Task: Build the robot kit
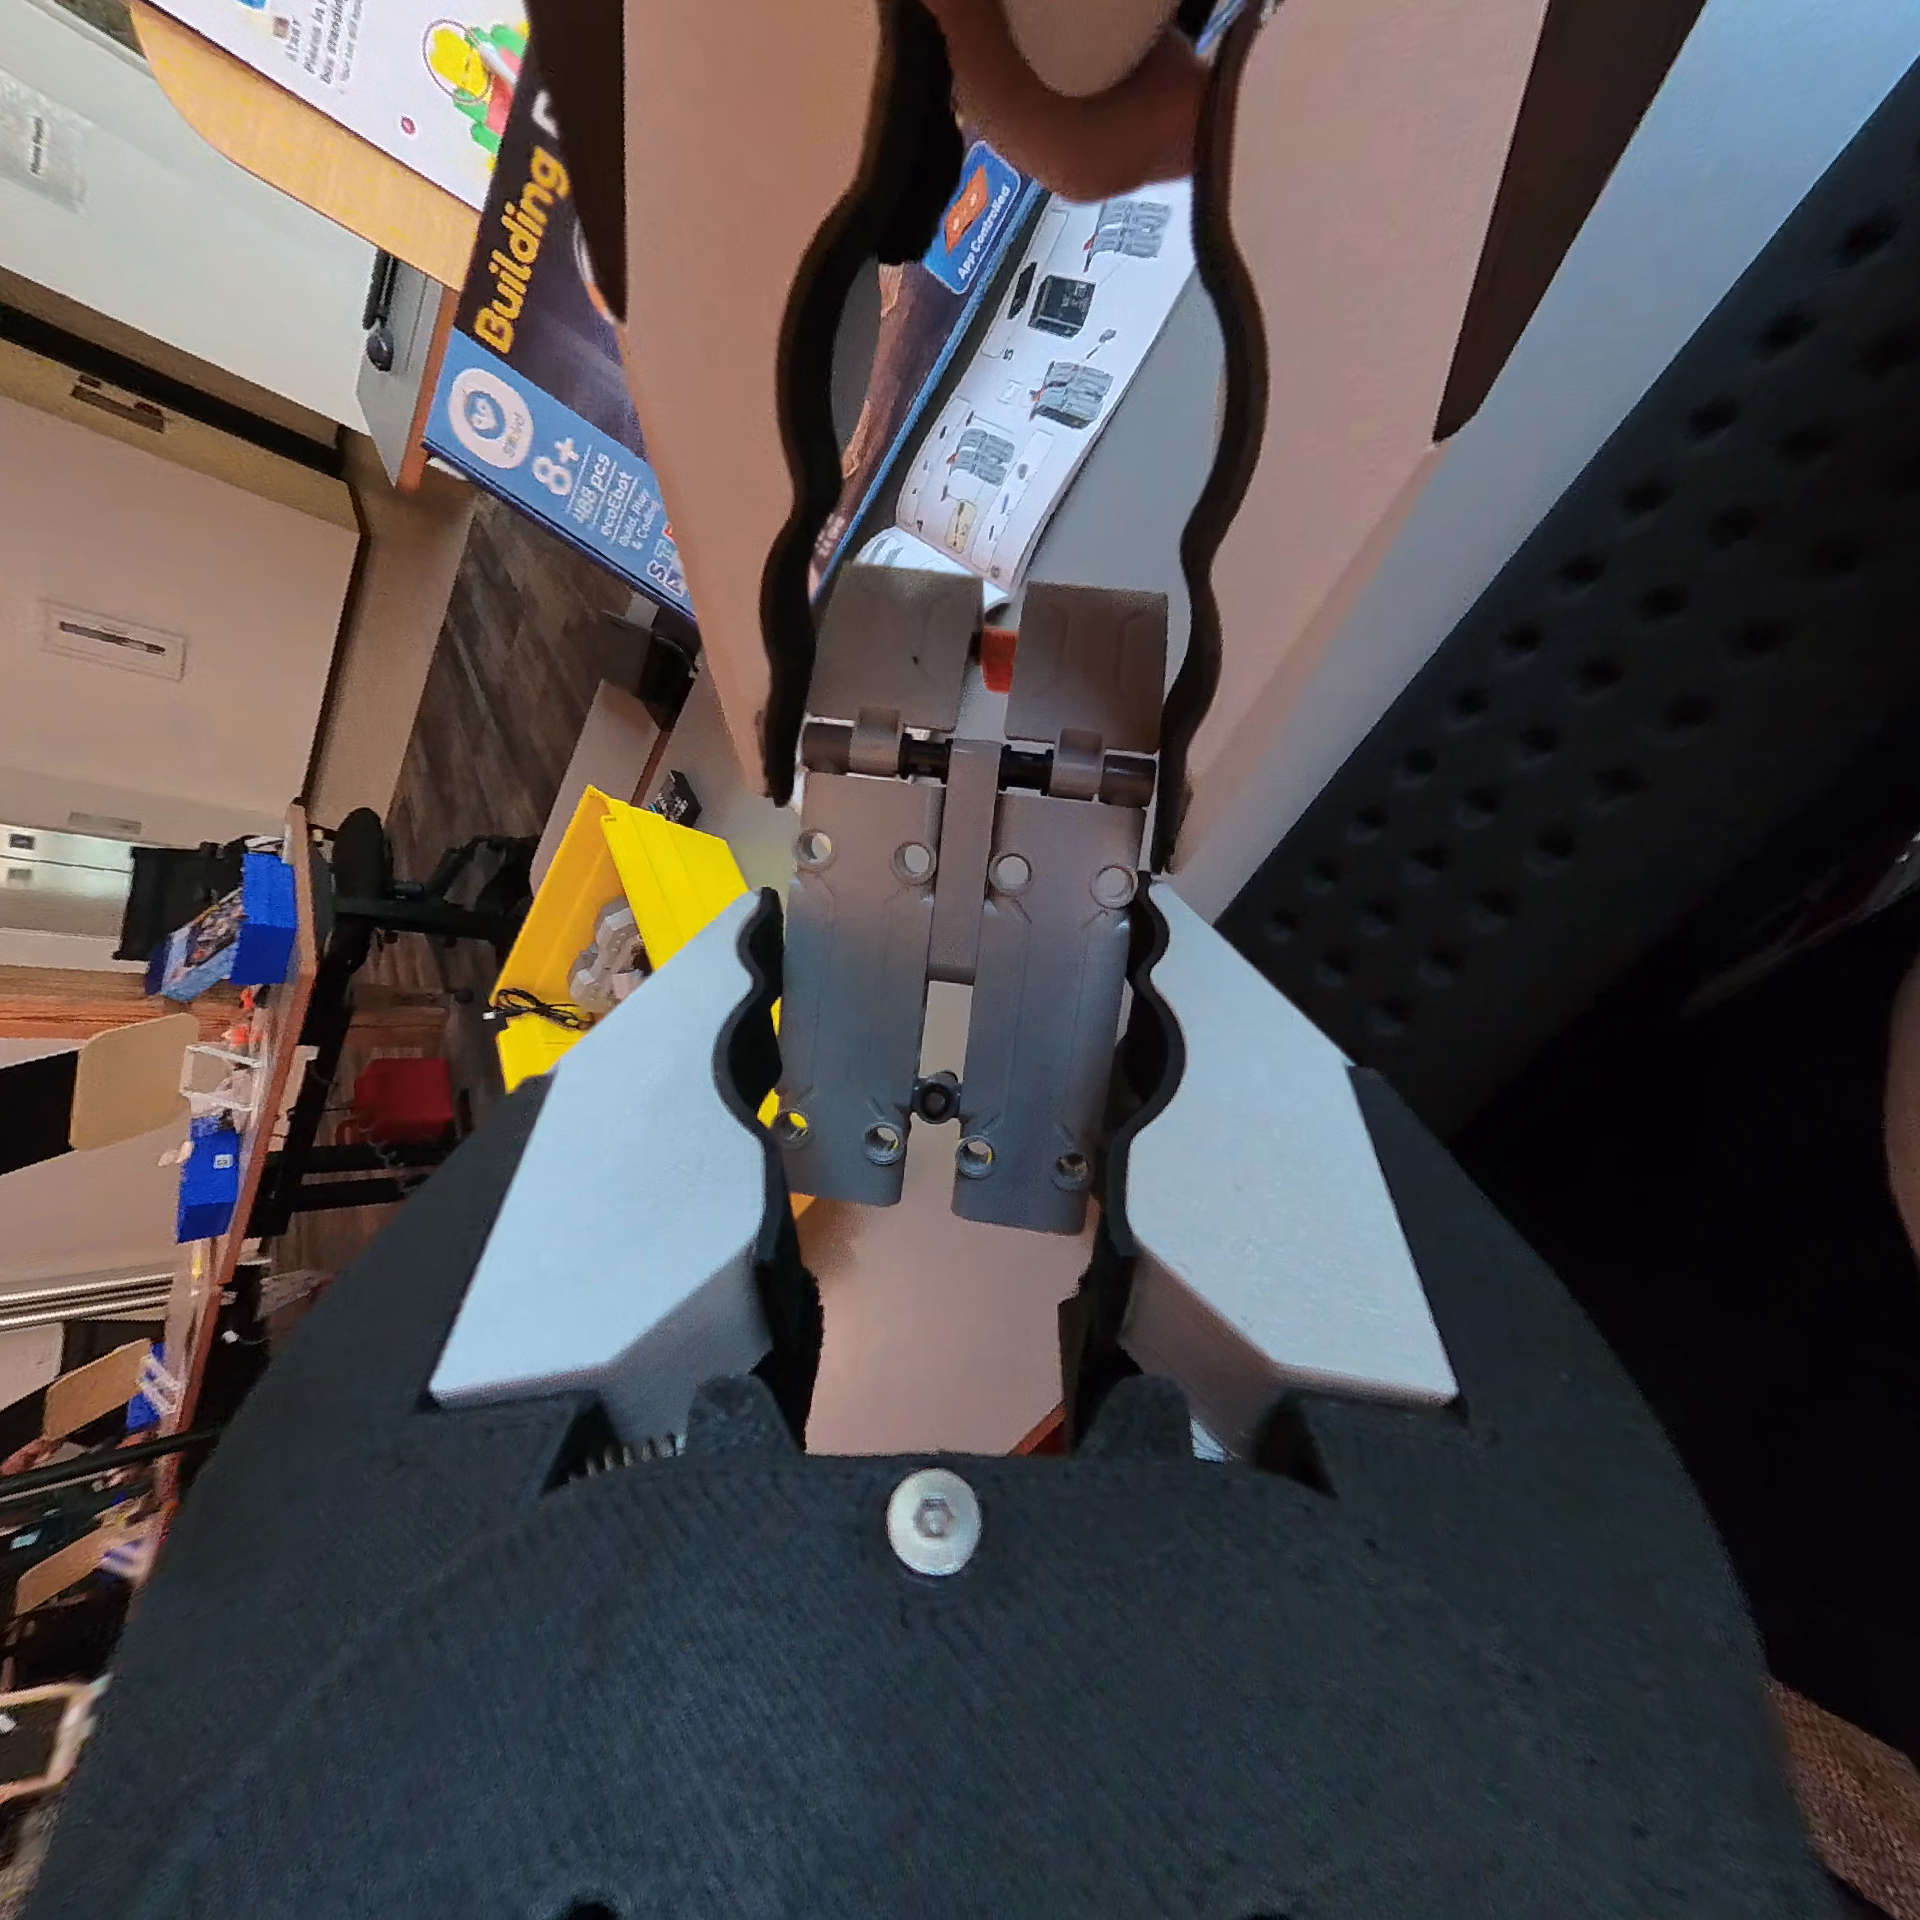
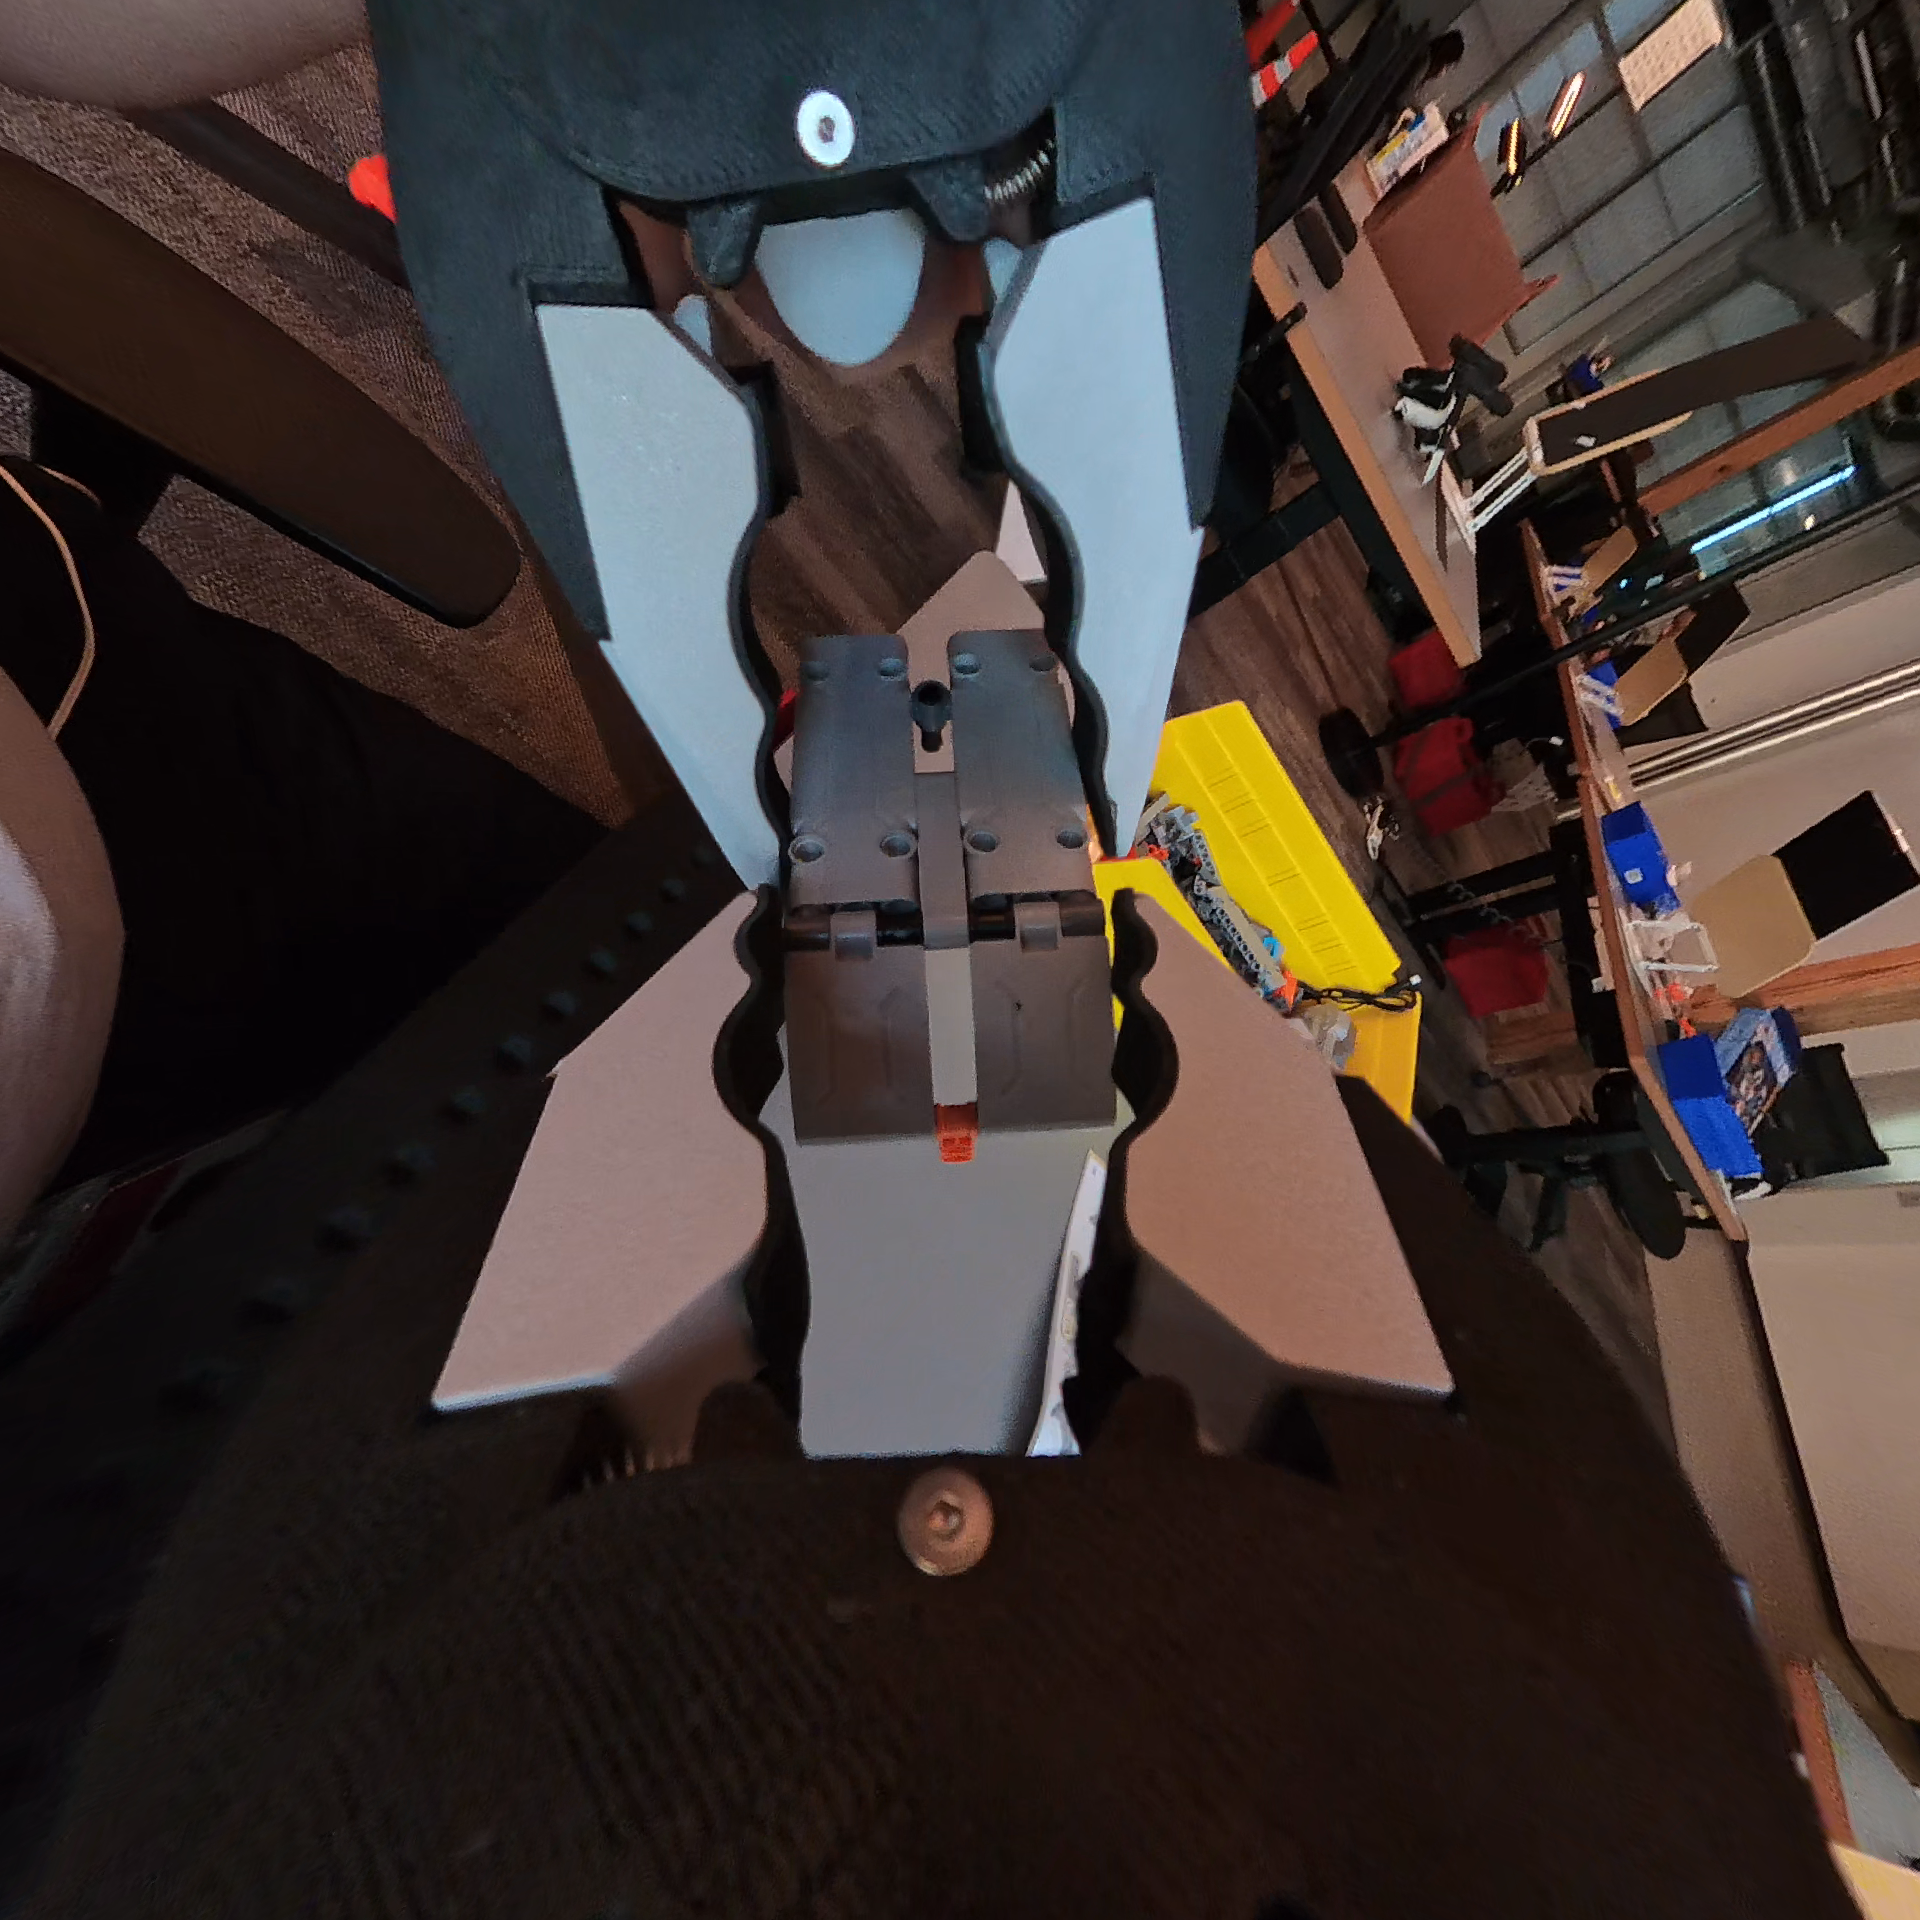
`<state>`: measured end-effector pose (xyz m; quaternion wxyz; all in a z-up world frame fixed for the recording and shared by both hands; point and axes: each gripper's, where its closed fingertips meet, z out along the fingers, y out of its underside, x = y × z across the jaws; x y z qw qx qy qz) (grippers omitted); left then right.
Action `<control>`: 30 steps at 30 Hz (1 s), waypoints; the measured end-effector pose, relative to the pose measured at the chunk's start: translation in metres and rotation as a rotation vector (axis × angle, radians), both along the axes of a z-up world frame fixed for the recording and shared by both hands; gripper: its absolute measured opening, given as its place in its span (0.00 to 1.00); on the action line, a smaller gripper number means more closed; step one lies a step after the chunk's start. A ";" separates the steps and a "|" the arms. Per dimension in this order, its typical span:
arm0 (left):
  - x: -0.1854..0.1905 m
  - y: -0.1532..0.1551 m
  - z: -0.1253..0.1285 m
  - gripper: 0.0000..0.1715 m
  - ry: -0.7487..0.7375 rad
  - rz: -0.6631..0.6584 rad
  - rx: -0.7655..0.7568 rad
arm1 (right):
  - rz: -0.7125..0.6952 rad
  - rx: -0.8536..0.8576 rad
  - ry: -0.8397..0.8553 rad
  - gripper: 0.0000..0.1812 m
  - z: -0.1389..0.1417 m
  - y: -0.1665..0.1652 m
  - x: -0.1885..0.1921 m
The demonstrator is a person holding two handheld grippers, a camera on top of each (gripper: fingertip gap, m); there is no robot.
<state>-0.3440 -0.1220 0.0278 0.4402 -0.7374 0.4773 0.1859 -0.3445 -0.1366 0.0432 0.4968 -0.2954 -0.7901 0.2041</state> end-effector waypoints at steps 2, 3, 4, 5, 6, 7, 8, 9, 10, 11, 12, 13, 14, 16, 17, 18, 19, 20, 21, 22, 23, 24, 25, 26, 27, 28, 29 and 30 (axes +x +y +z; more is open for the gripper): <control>0.001 -0.001 0.000 0.38 -0.021 -0.004 -0.019 | 0.000 0.021 -0.001 0.35 -0.001 -0.001 -0.001; 0.000 -0.002 -0.001 0.38 -0.019 0.000 -0.027 | 0.001 0.026 0.003 0.35 -0.001 -0.001 -0.001; 0.000 -0.002 -0.002 0.38 -0.013 0.001 -0.031 | 0.000 0.034 0.000 0.35 -0.002 -0.001 -0.002; -0.001 -0.001 -0.002 0.38 -0.008 0.003 -0.036 | 0.001 0.039 -0.001 0.34 -0.003 -0.001 -0.002; -0.001 -0.002 -0.003 0.38 -0.007 0.005 -0.041 | 0.005 0.041 -0.002 0.34 -0.004 -0.001 -0.002; -0.001 -0.002 -0.004 0.38 -0.009 0.005 -0.045 | 0.009 0.037 -0.003 0.34 -0.005 0.000 -0.002; 0.000 -0.002 -0.004 0.38 -0.013 0.002 -0.051 | 0.016 0.035 -0.006 0.34 -0.005 -0.001 -0.002; 0.000 -0.003 -0.004 0.38 -0.019 -0.001 -0.053 | 0.023 0.036 -0.008 0.34 -0.005 -0.002 -0.002; 0.001 -0.003 -0.004 0.38 -0.024 -0.005 -0.054 | 0.026 0.036 -0.008 0.34 -0.005 -0.002 -0.001; 0.001 -0.004 -0.004 0.38 -0.029 -0.007 -0.054 | 0.029 0.033 -0.012 0.34 -0.005 -0.002 -0.001; 0.001 -0.004 -0.004 0.38 -0.031 -0.008 -0.054 | 0.032 0.031 -0.010 0.34 -0.005 -0.002 -0.001; 0.001 -0.004 -0.003 0.38 -0.032 -0.008 -0.052 | 0.033 0.027 -0.008 0.34 -0.004 -0.002 -0.001; 0.000 -0.004 -0.003 0.38 -0.032 -0.009 -0.053 | 0.033 0.022 -0.005 0.34 -0.004 -0.002 -0.002; -0.001 -0.004 -0.003 0.38 -0.032 -0.009 -0.056 | 0.034 0.020 0.000 0.34 -0.004 -0.001 -0.003; -0.002 -0.004 -0.004 0.38 -0.032 -0.009 -0.061 | 0.034 0.016 -0.002 0.34 -0.005 -0.001 -0.003; -0.002 -0.003 -0.004 0.38 -0.032 -0.008 -0.064 | 0.033 0.014 -0.002 0.34 -0.005 -0.001 -0.004; -0.003 -0.003 -0.004 0.38 -0.031 -0.008 -0.065 | 0.033 0.011 0.000 0.33 -0.006 0.000 -0.005; -0.003 -0.003 -0.005 0.38 -0.032 -0.007 -0.067 | 0.032 0.007 -0.004 0.33 -0.006 0.000 -0.005; -0.004 -0.002 -0.005 0.38 -0.031 -0.007 -0.062 | 0.032 0.009 0.001 0.33 -0.006 0.000 -0.006; -0.005 -0.002 -0.003 0.38 -0.026 -0.008 -0.047 | 0.030 0.002 0.011 0.33 -0.005 0.001 -0.007; -0.006 -0.001 -0.002 0.38 -0.028 -0.012 -0.031 | 0.032 -0.021 0.019 0.34 -0.004 0.002 -0.008; -0.006 -0.001 0.001 0.38 -0.042 -0.019 -0.018 | 0.043 -0.051 0.031 0.34 -0.002 0.002 -0.008; -0.006 -0.002 0.005 0.39 -0.070 -0.026 -0.007 | 0.060 -0.094 0.041 0.34 0.000 0.001 -0.007; -0.006 -0.004 0.010 0.39 -0.114 -0.029 0.001 | 0.071 -0.145 0.044 0.34 0.003 0.002 -0.006; -0.008 -0.006 0.016 0.39 -0.177 -0.027 0.005 | 0.076 -0.182 0.053 0.34 0.006 0.005 -0.005; -0.010 -0.009 0.021 0.43 -0.261 -0.025 -0.005 | 0.078 -0.215 0.068 0.34 0.010 0.009 -0.003; -0.013 -0.013 0.027 0.46 -0.362 -0.025 -0.026 | 0.084 -0.269 0.066 0.34 0.013 0.012 0.000; -0.017 -0.015 0.034 0.46 -0.475 -0.026 -0.036 | 0.094 -0.346 0.060 0.34 0.016 0.014 0.002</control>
